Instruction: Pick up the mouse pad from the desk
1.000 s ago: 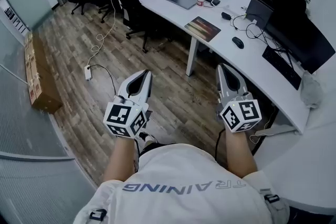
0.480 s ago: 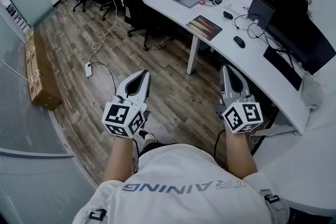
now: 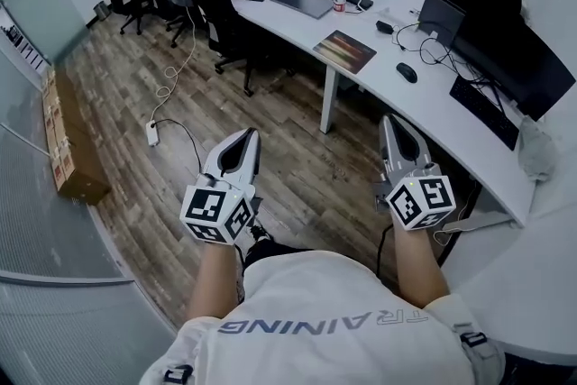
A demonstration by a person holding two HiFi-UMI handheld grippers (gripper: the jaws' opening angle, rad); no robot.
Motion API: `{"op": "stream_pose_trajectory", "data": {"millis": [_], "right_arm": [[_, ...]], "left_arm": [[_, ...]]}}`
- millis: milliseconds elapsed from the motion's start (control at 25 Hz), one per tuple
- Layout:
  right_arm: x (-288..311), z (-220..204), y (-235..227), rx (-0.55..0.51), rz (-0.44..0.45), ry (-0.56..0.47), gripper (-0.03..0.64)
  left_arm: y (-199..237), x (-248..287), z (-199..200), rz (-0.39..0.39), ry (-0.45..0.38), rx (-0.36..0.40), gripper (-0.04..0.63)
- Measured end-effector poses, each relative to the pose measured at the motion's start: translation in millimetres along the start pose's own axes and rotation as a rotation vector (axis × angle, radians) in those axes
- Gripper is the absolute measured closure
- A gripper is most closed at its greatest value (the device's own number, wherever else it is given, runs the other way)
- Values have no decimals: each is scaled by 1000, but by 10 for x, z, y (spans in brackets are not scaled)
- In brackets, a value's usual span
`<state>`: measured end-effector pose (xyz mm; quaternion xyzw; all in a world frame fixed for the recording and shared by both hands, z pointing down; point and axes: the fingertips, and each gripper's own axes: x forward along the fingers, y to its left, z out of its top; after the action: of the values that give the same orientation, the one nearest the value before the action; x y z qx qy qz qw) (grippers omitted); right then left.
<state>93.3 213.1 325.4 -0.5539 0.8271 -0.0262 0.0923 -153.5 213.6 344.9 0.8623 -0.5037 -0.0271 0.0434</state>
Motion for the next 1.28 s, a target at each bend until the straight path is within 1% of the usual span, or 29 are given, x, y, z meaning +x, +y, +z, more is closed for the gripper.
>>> {"op": "stream_pose_trajectory", "data": {"millis": [200,360,440,520,640,720,800,920,1040,1160,1280], "right_arm": [[254,-71,-46,12,11,11,603],[602,-149,-92,-5,10,29,603],[792,-181,-155,-27,2,44,603],[966,-194,-266,-34,-26,54,603],[1246,-127,-329,-54,-48,31,603],[1473,-92,-290,-89,-41,30,603],[1717,-130,-285,-104,-48,65,603],[2069,-240,-263,-107,-72,111,603],[2368,-308,-155,-119,-70,130,603],[2571,-386,-110,-135,-70,150,603],[2727,-504,-141,-126,-81,172,603]], "left_arm": [[171,126,-78,9,19,-26,594],[398,409,-105,-2,24,-36,594],[505,634,-123,-17,28,-45,594],[581,862,-149,-46,35,-51,594],[762,1158,-151,-81,39,-54,594],[956,1346,-130,-97,41,-95,594],[1152,1511,-125,-113,44,-128,594],[1468,1707,-150,-128,47,-132,594],[1754,1873,-143,-137,44,-135,594],[1910,2006,-148,-152,43,-118,594],[2029,2101,-191,-159,53,-105,594]]}}
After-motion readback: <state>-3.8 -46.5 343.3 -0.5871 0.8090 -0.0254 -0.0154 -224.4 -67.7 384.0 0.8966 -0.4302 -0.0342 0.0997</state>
